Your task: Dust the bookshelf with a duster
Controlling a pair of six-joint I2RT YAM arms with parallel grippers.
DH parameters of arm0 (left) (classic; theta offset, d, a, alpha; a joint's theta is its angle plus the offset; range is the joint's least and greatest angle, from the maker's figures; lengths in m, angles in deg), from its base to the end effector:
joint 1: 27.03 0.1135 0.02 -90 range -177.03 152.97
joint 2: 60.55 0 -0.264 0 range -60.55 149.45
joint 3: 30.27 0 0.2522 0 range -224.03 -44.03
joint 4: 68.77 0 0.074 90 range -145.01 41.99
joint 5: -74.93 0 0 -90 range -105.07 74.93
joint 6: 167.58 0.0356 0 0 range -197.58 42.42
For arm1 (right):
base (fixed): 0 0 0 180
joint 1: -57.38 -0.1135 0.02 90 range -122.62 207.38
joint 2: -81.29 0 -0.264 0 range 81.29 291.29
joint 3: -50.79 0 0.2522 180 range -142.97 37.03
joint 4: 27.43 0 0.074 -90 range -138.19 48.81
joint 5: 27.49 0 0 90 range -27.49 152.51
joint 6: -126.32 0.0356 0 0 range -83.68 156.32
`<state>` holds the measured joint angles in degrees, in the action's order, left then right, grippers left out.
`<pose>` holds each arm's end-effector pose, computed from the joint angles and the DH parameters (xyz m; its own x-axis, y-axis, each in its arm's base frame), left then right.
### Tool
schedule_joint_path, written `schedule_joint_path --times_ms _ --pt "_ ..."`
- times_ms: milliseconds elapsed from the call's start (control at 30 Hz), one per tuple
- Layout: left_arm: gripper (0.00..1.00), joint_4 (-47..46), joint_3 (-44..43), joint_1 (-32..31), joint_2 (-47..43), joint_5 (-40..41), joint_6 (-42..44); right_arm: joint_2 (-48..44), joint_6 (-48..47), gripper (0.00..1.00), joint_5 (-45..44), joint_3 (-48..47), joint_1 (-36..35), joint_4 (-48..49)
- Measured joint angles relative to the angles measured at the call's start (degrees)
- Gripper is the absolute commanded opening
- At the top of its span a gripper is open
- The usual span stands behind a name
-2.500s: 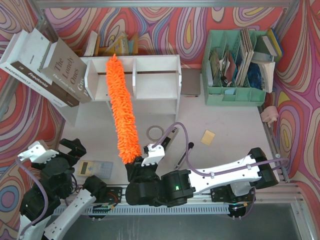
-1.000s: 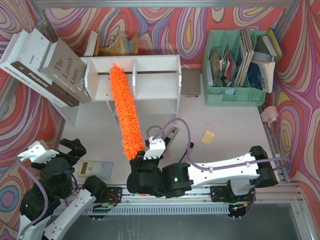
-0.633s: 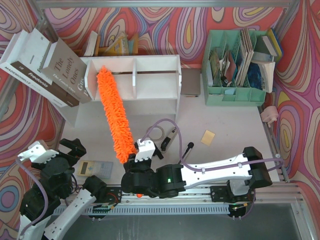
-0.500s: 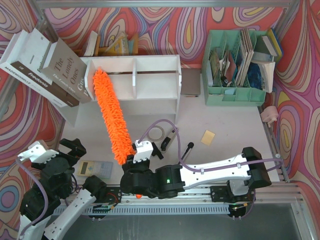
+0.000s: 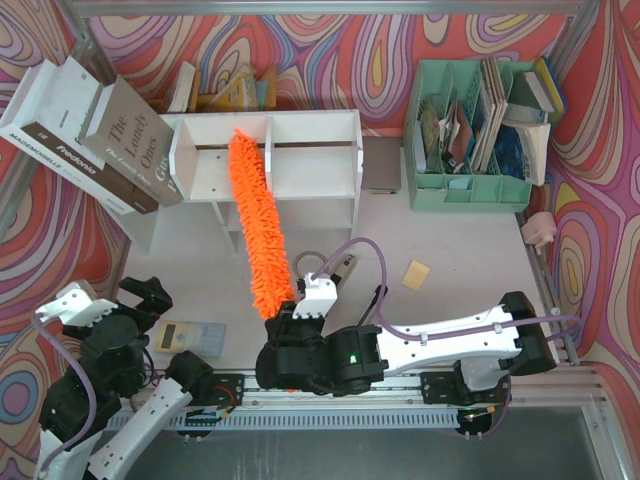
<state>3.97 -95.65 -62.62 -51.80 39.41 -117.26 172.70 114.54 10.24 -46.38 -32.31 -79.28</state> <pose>0.0077 0.0301 0.3380 0.0165 -0.4679 -0.8836 -0.3732 0.8170 -0.4396 0.0300 0.3437 0.3337 -0.5969 0.3931 -0.6994 -0.1205 0.8179 0.5626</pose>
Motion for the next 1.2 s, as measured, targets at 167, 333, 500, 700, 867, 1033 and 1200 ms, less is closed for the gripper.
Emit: schedule_joint_path --times_ms 167,333,500,700,867,1033,1200 --pt "0.98 0.00 0.00 0.00 0.00 0.00 0.00 0.57 -4.20 0.00 1.64 0.00 0.04 3.13" --pt "0.98 0.00 0.00 0.00 0.00 0.00 0.00 2.73 -13.11 0.00 5.88 -0.24 0.46 11.80" --pt "0.98 0.00 0.00 0.00 0.00 0.00 0.00 4.35 -15.08 0.00 6.88 -0.98 0.44 13.20" --pt "0.98 0.00 0.00 0.00 0.00 0.00 0.00 2.16 -6.16 0.00 2.38 0.07 0.39 6.43" --pt "0.98 0.00 0.00 0.00 0.00 0.00 0.00 -1.55 1.27 0.00 -0.48 0.94 -0.02 -0.52" --pt "0.98 0.00 0.00 0.00 0.00 0.00 0.00 -2.29 0.85 0.00 -0.57 0.98 -0.20 -1.09" --pt "0.98 0.00 0.00 0.00 0.00 0.00 0.00 -2.60 -7.58 0.00 0.07 1.68 -0.11 4.15"
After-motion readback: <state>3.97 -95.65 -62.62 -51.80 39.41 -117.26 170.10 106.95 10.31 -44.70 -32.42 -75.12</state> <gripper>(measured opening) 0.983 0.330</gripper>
